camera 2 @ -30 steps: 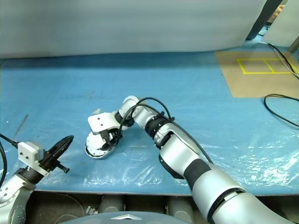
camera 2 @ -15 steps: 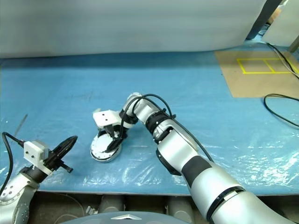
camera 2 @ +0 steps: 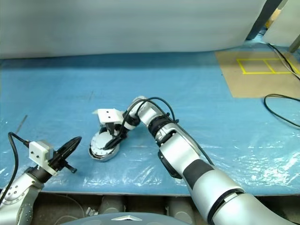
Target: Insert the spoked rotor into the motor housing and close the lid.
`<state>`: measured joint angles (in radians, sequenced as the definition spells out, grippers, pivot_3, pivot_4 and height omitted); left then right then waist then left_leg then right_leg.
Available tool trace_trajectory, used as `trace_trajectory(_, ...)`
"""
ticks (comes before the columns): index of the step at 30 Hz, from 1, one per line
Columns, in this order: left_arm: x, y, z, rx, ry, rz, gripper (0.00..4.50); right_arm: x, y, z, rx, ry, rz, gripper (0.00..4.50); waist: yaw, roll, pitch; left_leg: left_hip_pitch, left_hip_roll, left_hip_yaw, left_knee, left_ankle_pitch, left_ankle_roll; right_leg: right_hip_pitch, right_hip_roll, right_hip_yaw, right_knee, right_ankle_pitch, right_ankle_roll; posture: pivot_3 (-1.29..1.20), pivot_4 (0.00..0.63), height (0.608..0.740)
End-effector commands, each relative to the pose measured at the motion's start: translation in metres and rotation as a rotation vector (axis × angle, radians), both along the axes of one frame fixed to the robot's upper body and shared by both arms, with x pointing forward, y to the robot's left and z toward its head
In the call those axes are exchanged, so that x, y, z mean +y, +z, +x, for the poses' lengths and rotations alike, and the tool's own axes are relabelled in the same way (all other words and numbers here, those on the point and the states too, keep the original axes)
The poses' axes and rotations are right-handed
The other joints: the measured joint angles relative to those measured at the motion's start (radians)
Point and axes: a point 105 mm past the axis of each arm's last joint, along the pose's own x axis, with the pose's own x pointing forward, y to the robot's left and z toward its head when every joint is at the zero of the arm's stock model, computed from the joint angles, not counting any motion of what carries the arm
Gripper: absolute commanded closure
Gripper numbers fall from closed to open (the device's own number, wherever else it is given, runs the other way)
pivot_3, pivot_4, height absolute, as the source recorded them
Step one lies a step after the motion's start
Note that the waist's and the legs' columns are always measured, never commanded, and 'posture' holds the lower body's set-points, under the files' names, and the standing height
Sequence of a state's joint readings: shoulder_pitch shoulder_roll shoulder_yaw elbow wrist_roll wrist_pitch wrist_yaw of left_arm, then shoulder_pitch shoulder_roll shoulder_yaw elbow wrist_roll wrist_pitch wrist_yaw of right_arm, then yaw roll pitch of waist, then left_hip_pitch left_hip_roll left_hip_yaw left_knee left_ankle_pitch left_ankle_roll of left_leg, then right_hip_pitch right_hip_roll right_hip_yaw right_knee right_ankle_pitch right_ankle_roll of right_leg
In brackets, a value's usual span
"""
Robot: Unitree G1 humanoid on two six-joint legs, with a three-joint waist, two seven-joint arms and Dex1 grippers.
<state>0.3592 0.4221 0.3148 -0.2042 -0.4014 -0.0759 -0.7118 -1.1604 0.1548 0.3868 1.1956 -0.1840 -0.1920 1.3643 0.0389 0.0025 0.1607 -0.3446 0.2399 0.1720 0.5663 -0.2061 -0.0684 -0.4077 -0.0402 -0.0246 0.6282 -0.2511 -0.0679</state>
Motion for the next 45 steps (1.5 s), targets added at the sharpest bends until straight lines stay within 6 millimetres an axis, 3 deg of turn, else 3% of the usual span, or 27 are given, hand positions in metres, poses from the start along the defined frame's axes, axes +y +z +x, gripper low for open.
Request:
trace_trajectory(1, -0.002, 0.002, 0.002, -0.016, -0.009, 0.002, 4.50, 0.029, 0.009, -0.016, 0.043, -0.004, 0.123, 1.53, 0.000, 0.000, 0.000, 0.000, 0.000, 0.000, 0.000, 0.000, 0.000, 0.000, 0.000, 0.000, 0.000, 0.000, 0.000, 0.00, 0.150, 0.740)
trace_trajectory(16, 0.003, 0.001, 0.004, -0.032, 0.005, 0.009, 4.50, 0.041, 0.022, 0.004, -0.078, -0.182, 0.243, 1.53, 0.000, -0.001, 0.000, -0.005, 0.000, 0.000, 0.003, 0.000, 0.000, -0.007, 0.000, 0.000, 0.005, 0.000, 0.000, 0.00, 0.150, 0.740)
trace_trajectory(24, 0.003, 0.004, 0.007, -0.044, 0.007, 0.014, 4.50, 0.047, 0.042, 0.030, 0.046, -0.458, 0.355, 1.53, 0.001, -0.001, 0.001, -0.006, 0.000, 0.000, 0.006, 0.000, 0.000, -0.010, 0.000, 0.002, 0.012, -0.001, -0.001, 0.00, 0.150, 0.740)
trace_trajectory(37, 0.004, 0.005, 0.010, -0.049, 0.003, 0.023, 4.50, 0.049, 0.043, 0.051, 0.133, -0.754, 0.450, 1.53, 0.002, -0.001, 0.001, -0.007, 0.000, 0.000, 0.006, 0.000, -0.001, -0.011, 0.000, 0.002, 0.012, -0.001, -0.001, 0.00, 0.150, 0.740)
trace_trajectory(40, 0.005, 0.003, 0.012, -0.048, -0.001, 0.022, 4.50, 0.047, 0.042, 0.053, 0.104, -0.759, 0.449, 1.53, 0.002, -0.001, 0.001, -0.007, 0.000, 0.000, 0.006, 0.002, -0.003, -0.011, 0.000, 0.002, 0.012, -0.001, -0.001, 0.00, 0.150, 0.740)
trace_trajectory(45, 0.004, 0.002, 0.014, -0.049, -0.004, 0.020, 4.50, 0.046, 0.038, 0.031, 0.124, -0.513, 0.400, 1.53, 0.000, -0.002, 0.001, -0.007, 0.000, 0.000, 0.006, 0.002, -0.004, -0.011, 0.000, 0.002, 0.012, -0.001, -0.001, 0.00, 0.150, 0.740)
